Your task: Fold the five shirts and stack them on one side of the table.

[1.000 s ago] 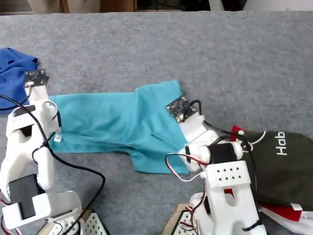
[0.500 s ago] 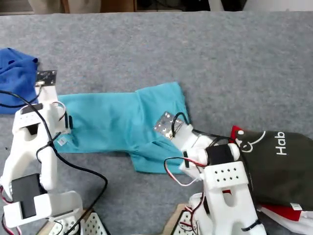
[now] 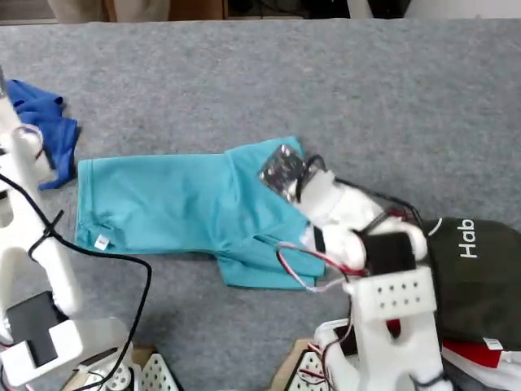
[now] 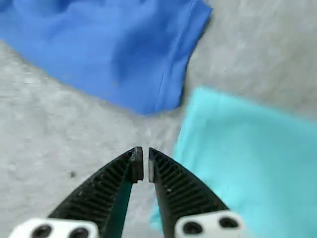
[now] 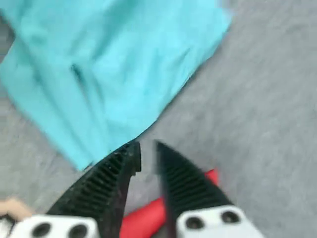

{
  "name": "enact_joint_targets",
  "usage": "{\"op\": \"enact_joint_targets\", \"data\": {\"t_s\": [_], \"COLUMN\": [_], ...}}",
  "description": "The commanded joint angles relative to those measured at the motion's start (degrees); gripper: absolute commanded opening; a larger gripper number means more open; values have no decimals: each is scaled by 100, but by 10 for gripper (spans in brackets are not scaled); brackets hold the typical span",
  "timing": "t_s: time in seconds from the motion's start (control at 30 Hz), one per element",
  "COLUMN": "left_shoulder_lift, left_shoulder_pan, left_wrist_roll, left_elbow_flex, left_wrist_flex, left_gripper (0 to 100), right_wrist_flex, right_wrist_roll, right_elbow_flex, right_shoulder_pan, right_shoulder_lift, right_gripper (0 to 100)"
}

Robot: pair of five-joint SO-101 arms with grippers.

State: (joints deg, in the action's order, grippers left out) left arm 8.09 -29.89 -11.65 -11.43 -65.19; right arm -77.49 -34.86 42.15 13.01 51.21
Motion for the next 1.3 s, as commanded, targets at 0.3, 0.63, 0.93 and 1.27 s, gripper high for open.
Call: {"op": "enact_joint_targets", "data": {"t_s": [0.3, 0.63, 0.93, 1.27], "left_shoulder_lift": [-2264, -3732, -4585, -4330], "left_shoulder_pan": [1398, 941, 457, 624], "left_wrist_roll": [1169, 1178, 1143, 1125], "left_elbow_flex": [466, 1881, 3174, 5433], "left_wrist_flex": [1204, 695, 0, -1758], "left_gripper": [19, 19, 19, 19], "right_wrist_flex": [1398, 791, -782, -2505], "right_wrist_roll": [1582, 2136, 2004, 1741], "right_elbow_flex": [-3178, -6642, -9420, -11582], "right_shoulder_pan": [180, -207, -655, -127], "right_shoulder_lift": [-5253, -9209, -10527, -10290], "right_gripper": [9, 9, 9, 7]}}
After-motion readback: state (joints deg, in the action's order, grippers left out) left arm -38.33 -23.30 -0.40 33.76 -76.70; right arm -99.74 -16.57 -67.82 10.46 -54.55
